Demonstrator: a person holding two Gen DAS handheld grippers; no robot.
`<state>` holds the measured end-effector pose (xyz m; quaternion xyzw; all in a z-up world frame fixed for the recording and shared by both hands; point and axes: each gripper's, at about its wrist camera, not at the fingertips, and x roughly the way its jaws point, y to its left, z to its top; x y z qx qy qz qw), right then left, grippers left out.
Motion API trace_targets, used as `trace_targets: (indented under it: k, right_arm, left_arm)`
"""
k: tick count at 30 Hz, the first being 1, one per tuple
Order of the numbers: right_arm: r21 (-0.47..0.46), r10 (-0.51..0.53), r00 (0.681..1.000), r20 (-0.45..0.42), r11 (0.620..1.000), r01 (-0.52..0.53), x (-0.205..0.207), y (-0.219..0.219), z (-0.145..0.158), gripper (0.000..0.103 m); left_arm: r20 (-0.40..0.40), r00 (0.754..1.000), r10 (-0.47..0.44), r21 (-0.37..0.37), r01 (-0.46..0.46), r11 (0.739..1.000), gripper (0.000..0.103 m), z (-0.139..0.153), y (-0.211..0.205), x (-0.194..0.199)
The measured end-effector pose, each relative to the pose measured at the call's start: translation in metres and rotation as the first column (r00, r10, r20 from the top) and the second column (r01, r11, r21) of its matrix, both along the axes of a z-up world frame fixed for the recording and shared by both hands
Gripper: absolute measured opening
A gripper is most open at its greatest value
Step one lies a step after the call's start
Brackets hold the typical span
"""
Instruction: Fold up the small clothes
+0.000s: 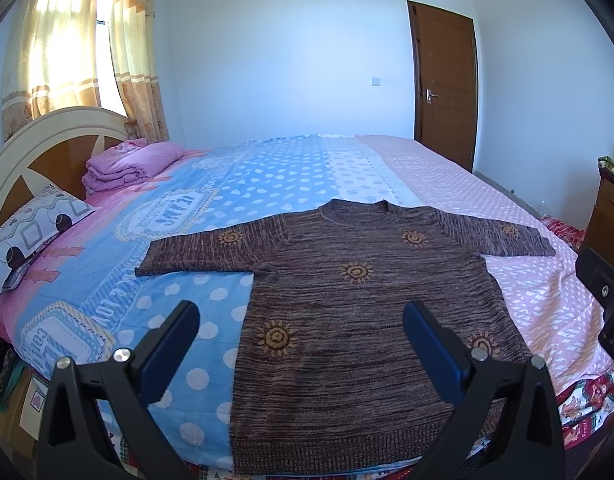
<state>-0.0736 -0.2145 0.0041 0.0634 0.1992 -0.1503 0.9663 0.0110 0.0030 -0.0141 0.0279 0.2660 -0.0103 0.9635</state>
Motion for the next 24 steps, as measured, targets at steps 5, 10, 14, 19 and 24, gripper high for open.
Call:
trace_targets:
  k: [5, 10, 14, 19, 24]
  right_arm:
    - [0.004, -0.003, 1.0, -0.006, 1.0, 0.003, 0.002, -0.001, -0.003, 0.102]
    - [0.006, -0.009, 1.0, -0.01, 1.0, 0.009, 0.003, -0.003, -0.003, 0.102]
    - [-0.007, -0.02, 1.0, -0.012, 1.0, 0.02, 0.007, -0.005, -0.001, 0.102]
    - [-0.002, -0.03, 1.0, -0.009, 1.0, 0.03, 0.02, -0.009, 0.011, 0.102]
    - [-0.004, 0.012, 1.0, 0.028, 1.0, -0.012, 0.043, -0.003, 0.043, 0.102]
  left_arm:
    - [-0.005, 1.0, -0.001, -0.015, 0.001, 1.0, 0.103, -0.002, 0.001, 0.001]
    - [-0.005, 1.0, -0.004, 0.011, 0.004, 1.0, 0.103, -0.006, -0.004, 0.005]
    - [-0.014, 1.0, -0.013, 0.007, 0.013, 1.0, 0.103, -0.008, -0.003, 0.012]
    - [-0.02, 1.0, -0.012, 0.007, 0.012, 1.0, 0.103, -0.008, 0.0, 0.029]
    - [-0.039, 0.999, -0.014, 0.01, 0.014, 1.0, 0.103, -0.001, 0.005, 0.059]
